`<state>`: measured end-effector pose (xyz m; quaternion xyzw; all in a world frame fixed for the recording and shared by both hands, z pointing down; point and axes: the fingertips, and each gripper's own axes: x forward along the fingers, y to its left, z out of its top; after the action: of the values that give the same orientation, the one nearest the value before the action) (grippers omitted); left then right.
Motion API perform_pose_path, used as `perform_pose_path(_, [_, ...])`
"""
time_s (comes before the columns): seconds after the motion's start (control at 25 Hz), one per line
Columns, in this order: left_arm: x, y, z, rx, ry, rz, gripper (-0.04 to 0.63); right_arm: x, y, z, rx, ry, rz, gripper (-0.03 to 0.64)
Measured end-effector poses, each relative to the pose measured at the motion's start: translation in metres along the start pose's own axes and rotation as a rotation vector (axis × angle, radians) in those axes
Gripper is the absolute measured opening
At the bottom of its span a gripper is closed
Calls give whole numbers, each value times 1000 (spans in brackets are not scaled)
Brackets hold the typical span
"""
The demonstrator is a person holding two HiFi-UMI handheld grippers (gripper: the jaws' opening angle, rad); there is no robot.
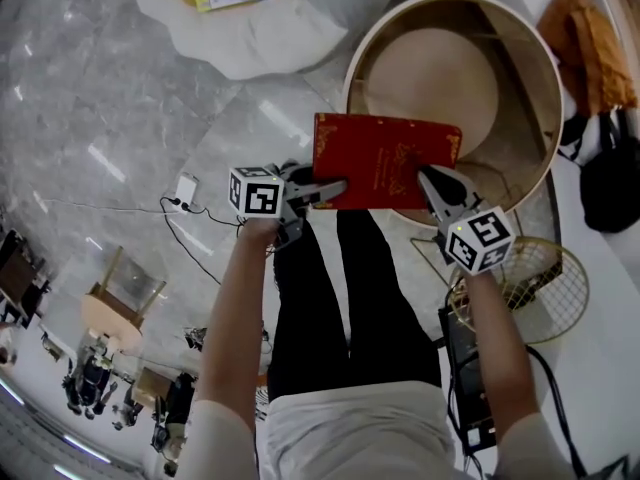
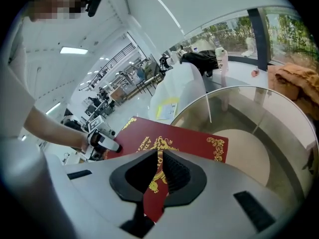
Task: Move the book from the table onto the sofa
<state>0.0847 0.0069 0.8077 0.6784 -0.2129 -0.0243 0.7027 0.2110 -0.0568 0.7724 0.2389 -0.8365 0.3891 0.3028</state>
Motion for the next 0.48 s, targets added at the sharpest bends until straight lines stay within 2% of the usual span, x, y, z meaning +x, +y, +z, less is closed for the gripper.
perform_pose_path(0.48, [-23, -30, 27, -38, -175, -20, 238, -8, 14, 38, -72, -2, 11, 47])
